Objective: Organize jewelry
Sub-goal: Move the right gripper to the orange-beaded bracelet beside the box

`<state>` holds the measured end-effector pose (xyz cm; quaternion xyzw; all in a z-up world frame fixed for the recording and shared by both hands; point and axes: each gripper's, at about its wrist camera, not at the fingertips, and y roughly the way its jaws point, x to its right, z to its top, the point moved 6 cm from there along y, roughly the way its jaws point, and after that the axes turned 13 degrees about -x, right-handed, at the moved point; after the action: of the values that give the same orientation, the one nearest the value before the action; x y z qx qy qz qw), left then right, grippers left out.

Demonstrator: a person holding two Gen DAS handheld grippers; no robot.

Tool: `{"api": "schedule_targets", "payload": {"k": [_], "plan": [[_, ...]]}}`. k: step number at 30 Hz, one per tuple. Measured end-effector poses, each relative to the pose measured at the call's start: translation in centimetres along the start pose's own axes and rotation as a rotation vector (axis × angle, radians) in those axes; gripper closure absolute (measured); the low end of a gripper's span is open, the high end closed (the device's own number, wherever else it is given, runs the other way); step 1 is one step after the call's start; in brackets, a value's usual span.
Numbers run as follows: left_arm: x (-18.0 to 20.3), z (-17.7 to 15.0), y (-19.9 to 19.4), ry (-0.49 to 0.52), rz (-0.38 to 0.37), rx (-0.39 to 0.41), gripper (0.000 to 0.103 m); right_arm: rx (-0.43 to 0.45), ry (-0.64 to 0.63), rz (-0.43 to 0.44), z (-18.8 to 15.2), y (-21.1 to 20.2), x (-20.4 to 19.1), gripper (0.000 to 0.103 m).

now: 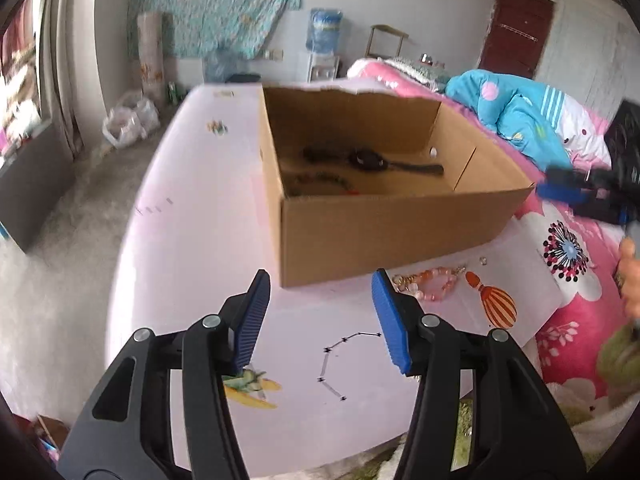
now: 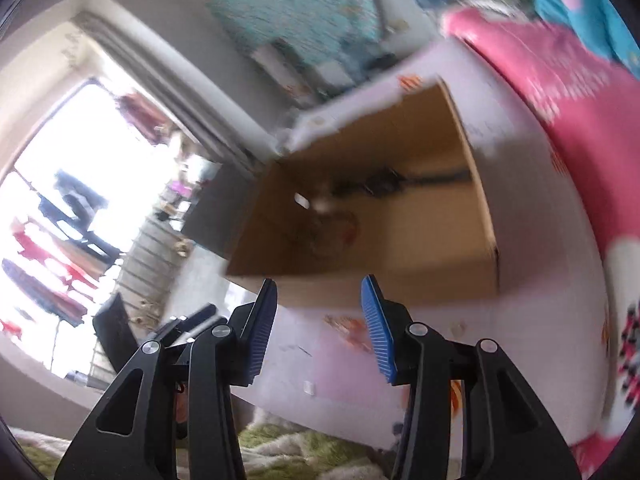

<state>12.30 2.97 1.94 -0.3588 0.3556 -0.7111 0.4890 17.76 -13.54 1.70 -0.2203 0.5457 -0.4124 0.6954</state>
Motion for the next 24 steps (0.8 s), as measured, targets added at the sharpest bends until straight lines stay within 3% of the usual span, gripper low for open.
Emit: {"api": "schedule_targets", "payload": {"k": [5,16,20,24], "plan": [[-0.5,1.1,3.7,-0.018,0.036,-0.043,0.053,-0.046,0.06,-0.041,0.4,2.8,2.2,0.06],[-1.5,4.0,5.0,-0.034,0.051,-0.028,0.052,0.01,0.066,-0.071,3.4,2.9,3.0,0.062],[-2.3,4.4,5.2,-0.055,0.046,-0.027,0.053,-0.026,-0.067,-0.167,2.5,4.7,0.9,0.062],[-2.5,2.5,5.6,-0.034,0.081,-0.051,0.053,-0.116,-0.282,-0.225,-0.8,7.8,-2.8,0.064]]}}
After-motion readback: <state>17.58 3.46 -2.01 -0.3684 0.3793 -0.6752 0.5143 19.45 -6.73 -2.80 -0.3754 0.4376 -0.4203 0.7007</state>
